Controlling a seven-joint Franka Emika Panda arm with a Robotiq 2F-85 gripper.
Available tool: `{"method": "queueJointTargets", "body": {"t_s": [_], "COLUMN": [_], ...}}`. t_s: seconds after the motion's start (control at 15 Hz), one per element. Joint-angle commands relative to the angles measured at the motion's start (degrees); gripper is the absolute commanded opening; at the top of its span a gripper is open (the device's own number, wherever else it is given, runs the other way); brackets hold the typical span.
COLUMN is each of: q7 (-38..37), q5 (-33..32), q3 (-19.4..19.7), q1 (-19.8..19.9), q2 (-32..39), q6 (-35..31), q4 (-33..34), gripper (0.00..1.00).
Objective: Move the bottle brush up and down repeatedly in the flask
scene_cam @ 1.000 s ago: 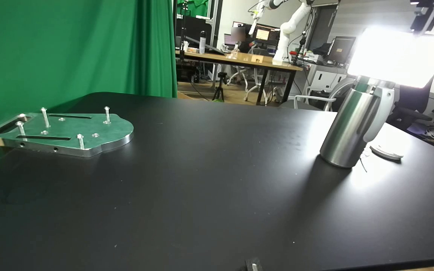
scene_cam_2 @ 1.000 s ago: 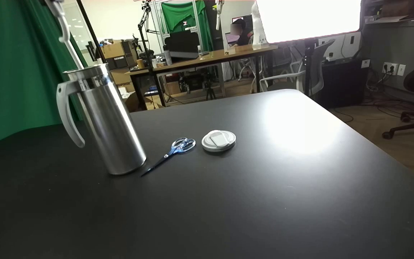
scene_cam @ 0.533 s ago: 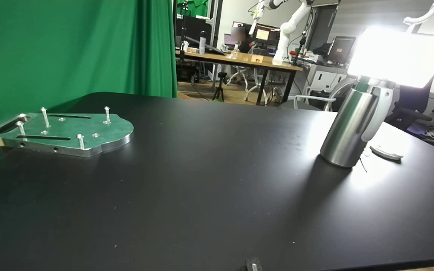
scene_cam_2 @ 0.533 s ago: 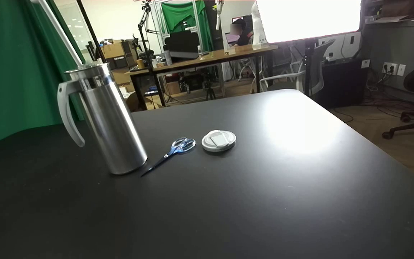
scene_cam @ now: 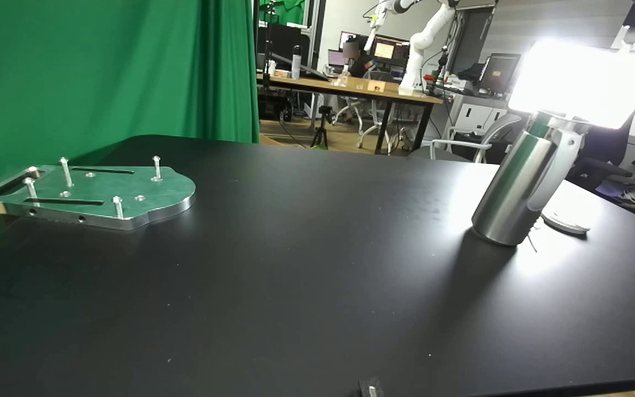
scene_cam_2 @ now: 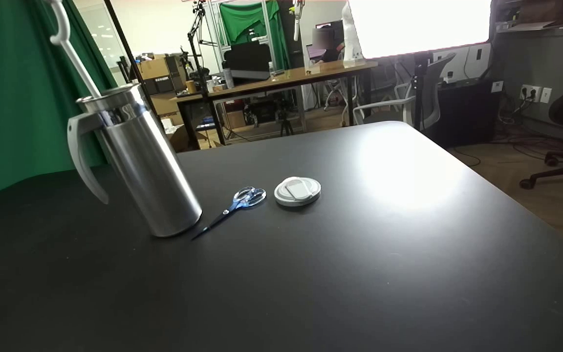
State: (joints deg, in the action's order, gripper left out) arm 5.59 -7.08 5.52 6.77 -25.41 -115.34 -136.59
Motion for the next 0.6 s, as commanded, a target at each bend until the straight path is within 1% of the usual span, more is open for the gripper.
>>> {"method": "queueJointTargets", "body": {"t_s": [0.0,0.2,0.53], "q7": [-2.5,-2.6,-4.3], "q5": [-0.7,-0.7,-0.8], "q3": [-0.4,-0.3,0.3], "q1": [0.1,0.2,1.0], "q2": [2.4,4.6,7.3], "q6": [-0.7,-1.0,-1.6], "q4": [-1.5,-2.0,-0.7], "gripper": [0.04,0.04,0.04]}}
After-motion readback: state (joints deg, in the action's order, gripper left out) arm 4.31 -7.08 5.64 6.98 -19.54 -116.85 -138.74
